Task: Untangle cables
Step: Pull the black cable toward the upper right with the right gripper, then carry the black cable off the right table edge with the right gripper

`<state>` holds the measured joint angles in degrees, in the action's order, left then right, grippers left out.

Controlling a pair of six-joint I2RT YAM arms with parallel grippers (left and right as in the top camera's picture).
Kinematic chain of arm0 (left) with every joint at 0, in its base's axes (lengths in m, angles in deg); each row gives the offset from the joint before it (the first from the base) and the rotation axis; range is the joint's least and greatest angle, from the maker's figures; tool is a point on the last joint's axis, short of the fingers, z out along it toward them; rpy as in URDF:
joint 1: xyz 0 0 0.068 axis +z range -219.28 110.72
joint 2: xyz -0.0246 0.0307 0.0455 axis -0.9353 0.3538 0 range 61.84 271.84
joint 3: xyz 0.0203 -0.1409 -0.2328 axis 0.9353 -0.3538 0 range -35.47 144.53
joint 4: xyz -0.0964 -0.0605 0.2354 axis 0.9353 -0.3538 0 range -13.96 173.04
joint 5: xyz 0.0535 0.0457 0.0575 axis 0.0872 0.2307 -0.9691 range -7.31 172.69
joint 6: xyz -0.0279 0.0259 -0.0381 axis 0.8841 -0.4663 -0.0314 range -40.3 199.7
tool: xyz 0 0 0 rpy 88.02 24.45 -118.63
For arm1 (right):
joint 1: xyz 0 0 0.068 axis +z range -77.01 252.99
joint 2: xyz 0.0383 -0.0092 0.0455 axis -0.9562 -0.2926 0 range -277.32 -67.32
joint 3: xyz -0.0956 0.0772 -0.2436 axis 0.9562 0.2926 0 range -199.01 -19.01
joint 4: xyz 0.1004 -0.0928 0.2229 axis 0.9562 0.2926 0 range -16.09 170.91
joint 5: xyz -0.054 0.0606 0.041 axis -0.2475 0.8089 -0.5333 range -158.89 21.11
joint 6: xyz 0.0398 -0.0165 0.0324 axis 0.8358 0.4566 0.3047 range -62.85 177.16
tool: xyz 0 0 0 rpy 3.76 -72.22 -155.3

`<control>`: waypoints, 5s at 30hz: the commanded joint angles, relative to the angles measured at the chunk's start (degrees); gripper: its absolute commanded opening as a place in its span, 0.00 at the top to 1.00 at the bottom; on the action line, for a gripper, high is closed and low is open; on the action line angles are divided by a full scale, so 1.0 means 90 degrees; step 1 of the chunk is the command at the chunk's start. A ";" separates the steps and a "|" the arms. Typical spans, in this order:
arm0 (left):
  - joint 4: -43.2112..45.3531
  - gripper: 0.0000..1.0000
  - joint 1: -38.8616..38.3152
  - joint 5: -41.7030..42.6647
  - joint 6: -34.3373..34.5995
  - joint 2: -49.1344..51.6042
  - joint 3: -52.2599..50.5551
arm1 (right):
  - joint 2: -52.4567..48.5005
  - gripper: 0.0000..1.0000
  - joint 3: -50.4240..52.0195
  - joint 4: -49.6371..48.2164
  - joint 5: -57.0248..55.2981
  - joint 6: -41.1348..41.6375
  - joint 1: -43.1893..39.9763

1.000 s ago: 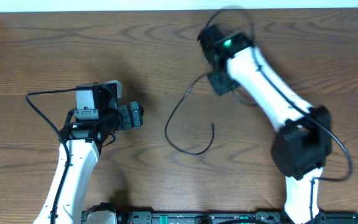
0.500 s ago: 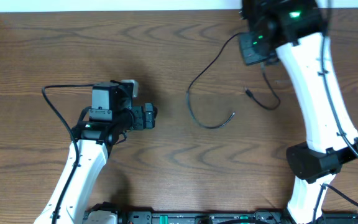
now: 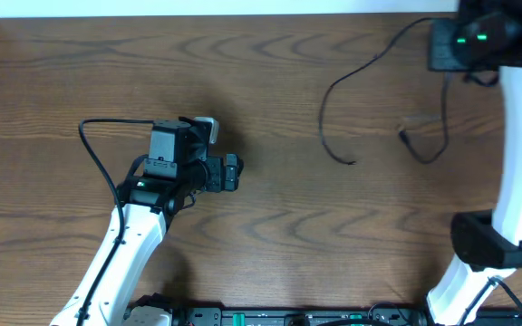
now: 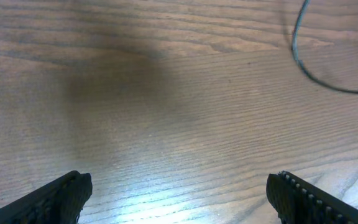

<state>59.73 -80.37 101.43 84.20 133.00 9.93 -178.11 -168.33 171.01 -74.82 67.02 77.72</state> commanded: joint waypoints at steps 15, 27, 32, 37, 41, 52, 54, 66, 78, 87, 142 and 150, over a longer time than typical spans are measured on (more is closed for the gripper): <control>0.0155 0.04 -0.0585 -0.0002 0.0010 0.0024 0.0015 | 0.0255 0.99 -0.0153 -0.1229 0.0034 0.0068 -0.2647; 0.0223 0.04 -0.0906 -0.0024 -0.0039 0.0024 0.0015 | -0.0991 0.99 -0.0153 -0.2256 -0.0551 -0.0058 -0.2922; 0.0270 0.04 -0.1064 -0.0107 -0.0015 0.0024 0.0015 | -0.1681 0.99 -0.0153 -0.2883 -0.1161 0.0141 -0.3077; 0.0352 0.04 -0.1319 -0.0202 0.0063 0.0024 0.0015 | -0.2147 0.99 -0.0153 -0.3677 -0.1173 0.0233 -0.3147; 0.0396 0.05 -0.1535 -0.0270 0.0148 0.0024 0.0015 | -0.2419 0.99 -0.0153 -0.4357 -0.1355 0.0216 -0.3213; 0.0894 0.04 -0.2086 -0.0495 0.0474 0.0049 0.0015 | -0.3116 0.99 -0.0153 -0.5348 -0.1501 -0.0313 -0.3830; 0.0894 0.04 -0.2149 -0.0495 0.0566 0.0092 0.0015 | -0.3279 0.99 -0.0153 -0.5445 -0.1498 -0.0478 -0.3983; 0.1202 0.04 -0.2526 -0.0716 0.0804 0.0403 0.0015 | -0.4165 0.99 -0.0153 -0.5799 -0.1537 -0.0619 -0.4469; 0.1178 0.04 -0.2528 -0.0877 0.0801 0.0461 0.0015 | -0.4515 0.99 -0.0146 -0.5841 -0.1732 -0.0631 -0.4461; 0.1154 0.04 -0.2528 -0.0787 0.0809 0.0549 0.0015 | -0.4515 0.01 -0.0148 -0.5836 -0.1732 -0.0629 -0.4442; 0.1246 0.04 -0.0916 -0.0894 0.0430 -0.0396 0.0017 | -0.1661 0.01 -0.1100 0.0027 -0.1579 0.2344 -0.4211; 0.0971 0.04 -0.0155 0.0056 0.0289 -0.0551 0.0015 | -0.0204 0.01 -0.0143 0.0024 -0.1683 0.2407 -0.4337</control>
<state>69.21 -82.41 98.39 88.37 128.41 9.93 -185.73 -172.63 170.95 -89.38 89.14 39.62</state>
